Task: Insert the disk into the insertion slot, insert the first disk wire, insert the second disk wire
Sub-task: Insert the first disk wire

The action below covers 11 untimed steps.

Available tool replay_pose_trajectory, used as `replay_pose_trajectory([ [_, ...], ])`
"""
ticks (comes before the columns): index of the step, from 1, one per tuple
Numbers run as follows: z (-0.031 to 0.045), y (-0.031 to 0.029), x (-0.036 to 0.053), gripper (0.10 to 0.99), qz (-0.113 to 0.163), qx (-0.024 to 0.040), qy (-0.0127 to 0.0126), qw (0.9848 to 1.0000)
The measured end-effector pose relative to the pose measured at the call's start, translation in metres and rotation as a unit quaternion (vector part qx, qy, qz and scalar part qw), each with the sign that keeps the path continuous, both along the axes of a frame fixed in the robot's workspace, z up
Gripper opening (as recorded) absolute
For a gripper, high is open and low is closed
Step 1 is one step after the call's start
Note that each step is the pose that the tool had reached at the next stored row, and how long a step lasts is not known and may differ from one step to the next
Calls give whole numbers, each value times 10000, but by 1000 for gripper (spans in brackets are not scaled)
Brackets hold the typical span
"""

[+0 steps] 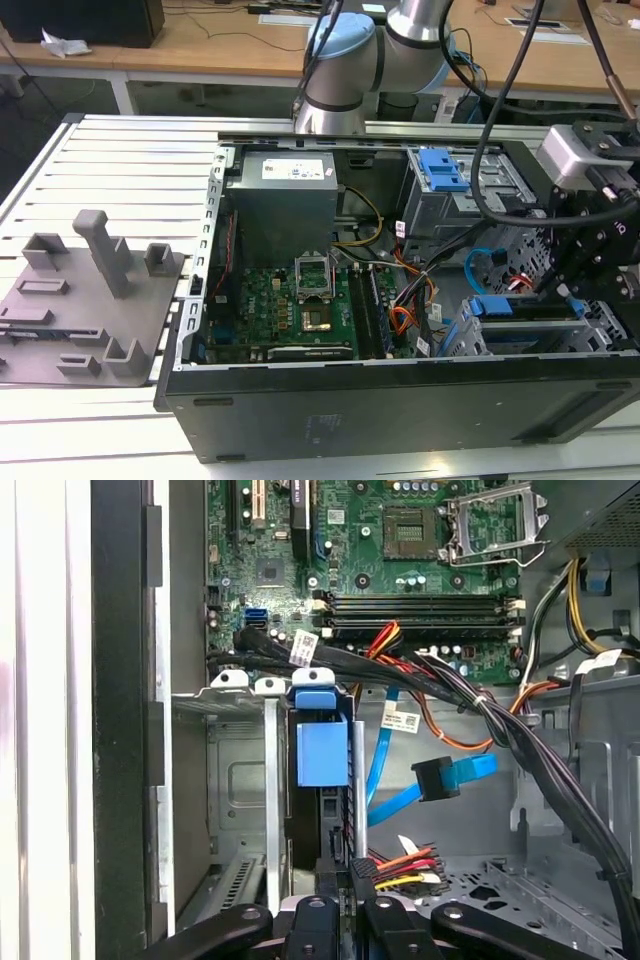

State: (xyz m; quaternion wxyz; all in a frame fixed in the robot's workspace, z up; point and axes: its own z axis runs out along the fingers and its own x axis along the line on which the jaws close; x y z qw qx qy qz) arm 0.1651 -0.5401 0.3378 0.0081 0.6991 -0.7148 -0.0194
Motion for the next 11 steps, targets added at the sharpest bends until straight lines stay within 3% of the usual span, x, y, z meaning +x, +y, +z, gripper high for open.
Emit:
replay_pose_trajectory([
  [4,-14,0,2,173,0,15,0,10000],
  [5,-4,0,2,239,0,4,0,10000],
  [6,60,0,2,239,0,3,0,10000],
  [7,218,9,1,239,0,5,0,10000],
  [9,317,22,1,224,-1,3,0,10000],
  [11,427,32,1,102,0,4,0,10000],
])
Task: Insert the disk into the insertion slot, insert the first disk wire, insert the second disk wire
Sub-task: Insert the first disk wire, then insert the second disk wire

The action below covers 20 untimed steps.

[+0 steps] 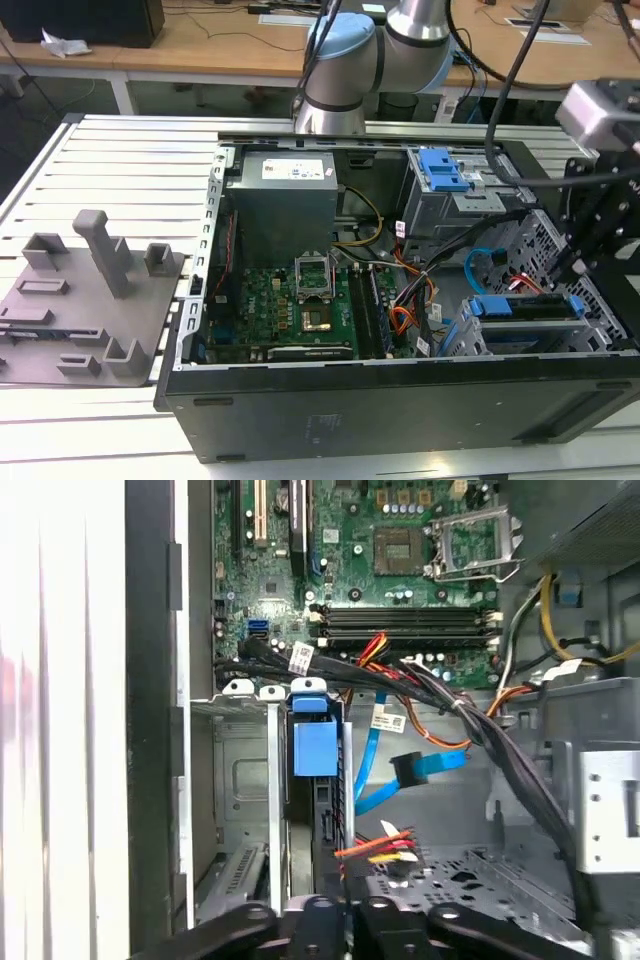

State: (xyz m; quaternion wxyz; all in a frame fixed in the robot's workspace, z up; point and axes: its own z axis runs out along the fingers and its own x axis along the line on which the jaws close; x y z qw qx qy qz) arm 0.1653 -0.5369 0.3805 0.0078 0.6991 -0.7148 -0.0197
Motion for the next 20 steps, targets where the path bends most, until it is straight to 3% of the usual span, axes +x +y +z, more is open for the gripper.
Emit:
replay_pose_trajectory([
  [1,56,5,0,106,0,-2,-1,10000],
  [4,71,6,-18,106,0,1,-1,10000],
  [9,72,5,-206,106,-1,0,-5,10000],
  [20,72,6,-210,106,0,-1,-5,10000],
])
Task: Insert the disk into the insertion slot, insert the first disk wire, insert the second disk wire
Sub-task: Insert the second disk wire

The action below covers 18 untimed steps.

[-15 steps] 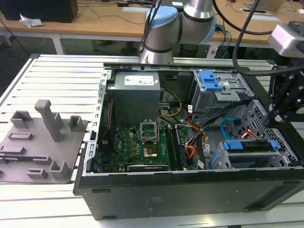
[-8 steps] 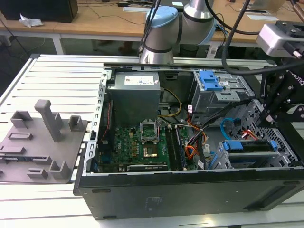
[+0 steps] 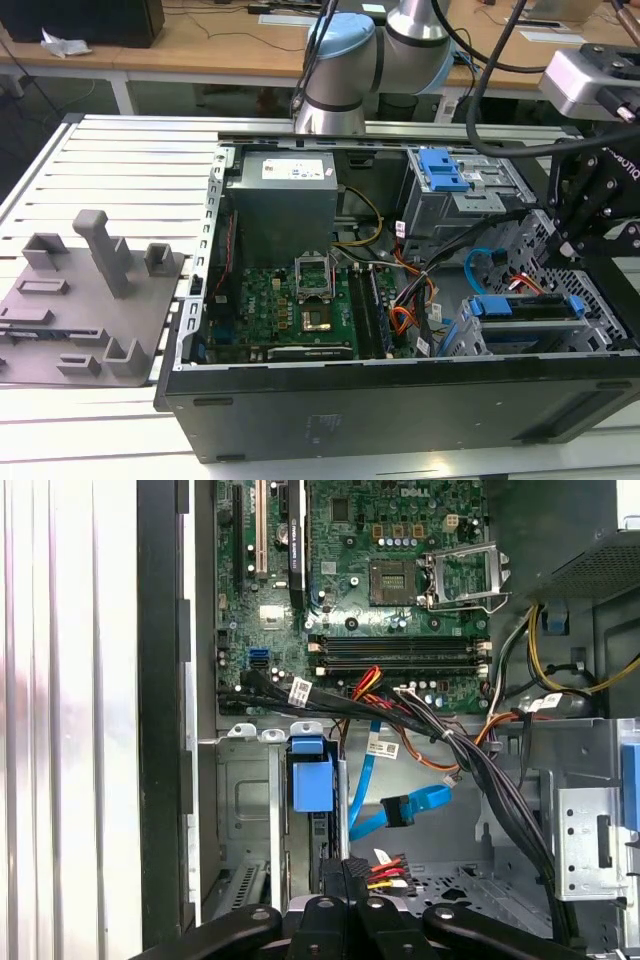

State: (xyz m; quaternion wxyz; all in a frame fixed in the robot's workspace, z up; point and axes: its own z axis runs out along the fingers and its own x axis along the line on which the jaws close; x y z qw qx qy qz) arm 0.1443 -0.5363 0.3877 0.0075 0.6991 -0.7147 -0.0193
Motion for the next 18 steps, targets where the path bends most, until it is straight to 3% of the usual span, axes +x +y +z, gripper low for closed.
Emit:
replay_pose_trajectory([
  [2,0,0,0,106,0,0,0,10000],
  [4,0,0,-1,235,0,0,0,10000],
  [5,0,0,-1,235,0,0,0,10000],
  [6,0,0,-1,302,24,0,0,10000],
  [9,-5,0,-2,302,386,1,0,9993],
  [11,-13,8,-3,302,942,-1,0,9956],
  [14,-32,73,-52,302,960,4,0,9954],
  [17,-60,175,-117,302,962,3,-1,9954],
  [18,-82,235,-155,302,962,4,-2,9954],
])
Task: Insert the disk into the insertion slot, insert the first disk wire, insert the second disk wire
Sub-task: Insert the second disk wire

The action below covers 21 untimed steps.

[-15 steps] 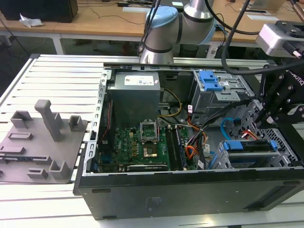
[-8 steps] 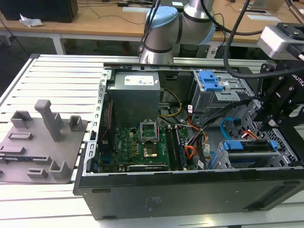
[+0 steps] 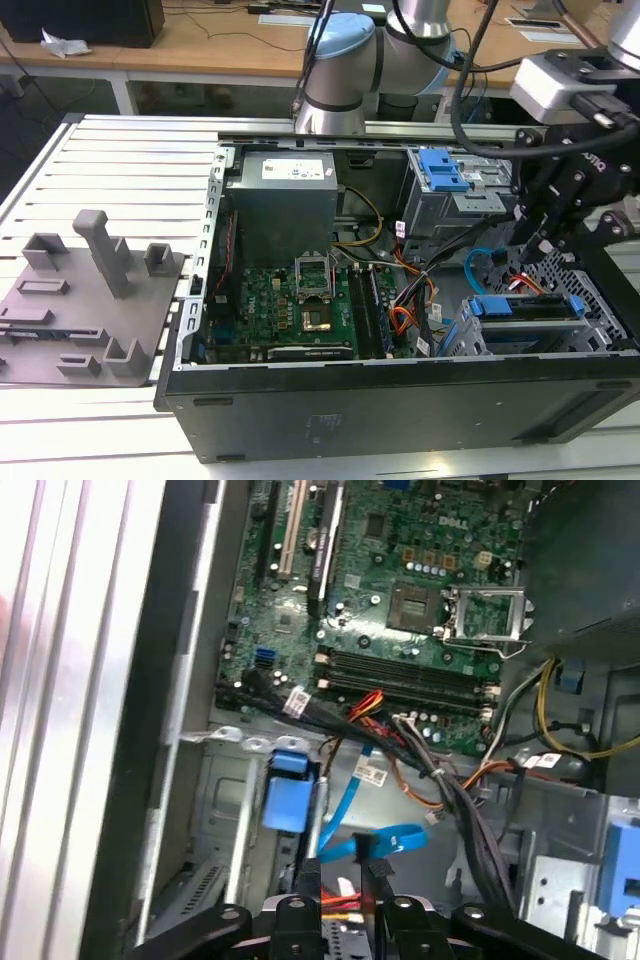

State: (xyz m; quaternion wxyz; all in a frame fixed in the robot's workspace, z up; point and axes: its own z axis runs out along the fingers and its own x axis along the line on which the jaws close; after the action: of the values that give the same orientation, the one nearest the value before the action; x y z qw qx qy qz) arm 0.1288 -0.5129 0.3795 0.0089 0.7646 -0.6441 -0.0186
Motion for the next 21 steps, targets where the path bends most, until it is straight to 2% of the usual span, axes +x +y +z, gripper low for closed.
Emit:
replay_pose_trajectory([
  [2,-41,108,-61,302,4,-4,-6,10000],
  [3,-58,149,-100,302,7,-35,-16,10000],
  [4,-64,167,-139,302,10,-126,-28,9999],
  [5,-69,176,-159,302,12,-170,-33,9998],
  [7,-87,190,-185,302,23,-211,-37,9998],
  [10,-137,193,-186,302,171,-217,-41,9996],
  [11,-151,193,-186,302,231,-240,-41,9994],
  [12,-165,192,-186,302,251,-287,-41,9993],
  [13,-180,192,-186,302,263,-361,-39,9990],
  [14,-189,192,-186,302,263,-386,-39,9989],
  [21,-201,192,-180,286,263,-388,-39,9989],
])
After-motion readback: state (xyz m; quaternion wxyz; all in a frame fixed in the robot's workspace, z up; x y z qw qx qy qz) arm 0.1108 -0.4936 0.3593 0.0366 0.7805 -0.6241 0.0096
